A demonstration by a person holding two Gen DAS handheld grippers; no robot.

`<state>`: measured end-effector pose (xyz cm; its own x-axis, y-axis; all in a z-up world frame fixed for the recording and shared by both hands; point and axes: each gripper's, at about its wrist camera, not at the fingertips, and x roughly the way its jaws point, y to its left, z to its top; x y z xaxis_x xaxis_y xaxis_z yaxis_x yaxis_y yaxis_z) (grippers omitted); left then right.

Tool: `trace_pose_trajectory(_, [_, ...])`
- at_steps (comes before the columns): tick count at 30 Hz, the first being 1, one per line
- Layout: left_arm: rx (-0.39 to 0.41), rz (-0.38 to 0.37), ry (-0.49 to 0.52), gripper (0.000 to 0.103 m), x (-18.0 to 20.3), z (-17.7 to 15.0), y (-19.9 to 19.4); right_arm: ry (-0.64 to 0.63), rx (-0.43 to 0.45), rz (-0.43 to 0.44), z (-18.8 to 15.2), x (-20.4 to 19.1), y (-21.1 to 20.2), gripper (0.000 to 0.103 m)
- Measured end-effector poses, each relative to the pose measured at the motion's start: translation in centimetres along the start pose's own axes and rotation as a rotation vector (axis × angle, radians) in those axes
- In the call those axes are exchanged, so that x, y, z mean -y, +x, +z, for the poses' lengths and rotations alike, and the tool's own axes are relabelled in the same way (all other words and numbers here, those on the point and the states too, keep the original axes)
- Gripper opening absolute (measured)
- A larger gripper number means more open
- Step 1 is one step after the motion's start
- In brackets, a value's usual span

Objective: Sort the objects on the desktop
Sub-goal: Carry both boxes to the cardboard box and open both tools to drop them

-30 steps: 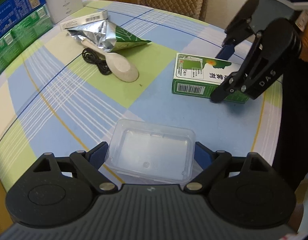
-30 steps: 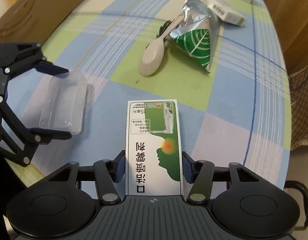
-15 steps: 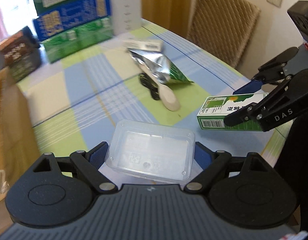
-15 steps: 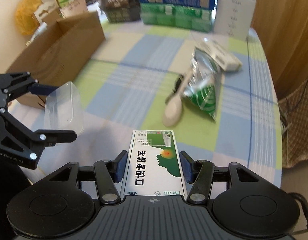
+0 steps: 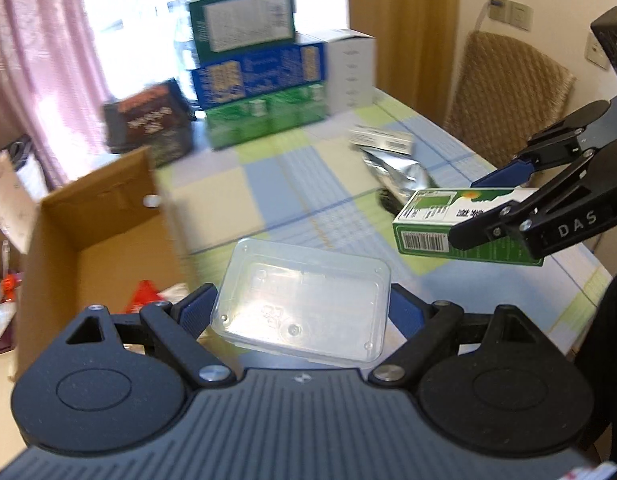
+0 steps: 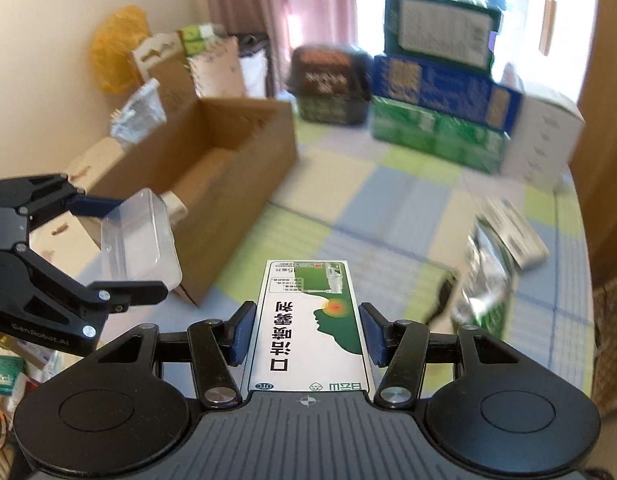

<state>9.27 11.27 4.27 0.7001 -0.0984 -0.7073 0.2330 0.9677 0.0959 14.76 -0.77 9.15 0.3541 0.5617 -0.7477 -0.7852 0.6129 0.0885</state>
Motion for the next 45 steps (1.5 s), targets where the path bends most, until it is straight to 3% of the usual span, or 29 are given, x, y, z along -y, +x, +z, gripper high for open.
trace_pose_trajectory(8, [-0.001,0.129,-0.081,0.088,-7.1,-1.0,-2.9,-0.051,0.060,0.077,5.8,-5.7,2.4,0.052])
trace_pose_trajectory(17, [-0.034,0.219,-0.137,0.088,-14.7,-2.0,-3.4,-0.042,0.039,0.146,9.9,-9.7,7.9,0.052])
trace_pose_trajectory(25, [-0.059,0.202,-0.147,0.088,-18.1,-2.3,-0.7,-0.003,0.007,0.165,12.1,-10.5,12.3,0.052])
trace_pose_trajectory(35, [-0.081,0.137,-0.155,0.088,-19.4,-3.5,2.9,-0.002,-0.025,0.177,11.9,-10.9,15.7,0.052])
trace_pose_trajectory(45, [-0.082,0.148,-0.175,0.091,-20.1,-4.7,2.8,0.020,-0.038,0.195,11.3,-11.2,17.1,0.052])
